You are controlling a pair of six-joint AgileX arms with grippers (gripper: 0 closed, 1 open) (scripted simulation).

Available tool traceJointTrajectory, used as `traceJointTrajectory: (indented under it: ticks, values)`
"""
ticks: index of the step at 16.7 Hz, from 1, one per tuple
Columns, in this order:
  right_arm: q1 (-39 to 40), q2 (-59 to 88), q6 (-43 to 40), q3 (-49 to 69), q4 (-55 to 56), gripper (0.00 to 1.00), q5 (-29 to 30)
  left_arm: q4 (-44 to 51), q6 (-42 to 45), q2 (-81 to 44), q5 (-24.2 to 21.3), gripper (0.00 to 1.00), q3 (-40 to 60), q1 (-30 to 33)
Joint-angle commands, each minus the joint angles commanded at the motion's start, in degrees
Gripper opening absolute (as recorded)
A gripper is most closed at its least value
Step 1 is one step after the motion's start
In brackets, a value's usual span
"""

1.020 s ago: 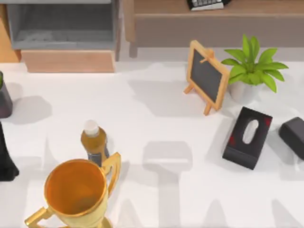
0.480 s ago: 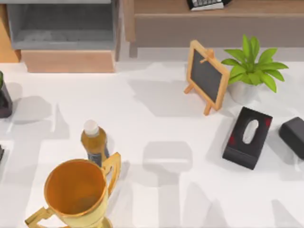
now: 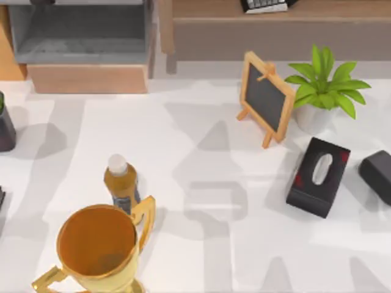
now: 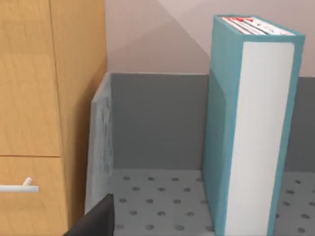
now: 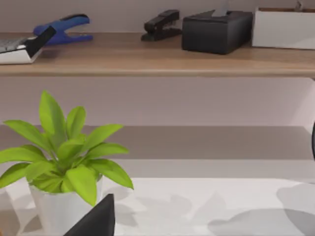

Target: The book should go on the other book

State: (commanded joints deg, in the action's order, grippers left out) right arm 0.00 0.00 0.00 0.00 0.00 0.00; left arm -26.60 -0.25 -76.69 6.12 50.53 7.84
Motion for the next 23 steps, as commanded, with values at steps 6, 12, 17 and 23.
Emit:
traceJointTrajectory:
  ticks: [6, 12, 17, 23]
  values:
    - [0.0, 0.0, 0.0, 0.0, 0.0, 1.0, 0.0, -8.3, 0.0, -24.9, 2.0, 1.0, 16.2, 2.4]
    - [0.0, 0.0, 0.0, 0.0, 0.0, 1.0, 0.0, -10.8, 0.0, -32.0, 2.6, 1.0, 20.7, 3.1]
    - [0.0, 0.0, 0.0, 0.0, 0.0, 1.0, 0.0, -10.5, 0.0, -32.5, 2.4, 1.0, 21.3, 2.8]
    - [0.0, 0.0, 0.0, 0.0, 0.0, 1.0, 0.0, -8.4, -0.1, -37.7, 2.0, 1.0, 28.7, 2.5]
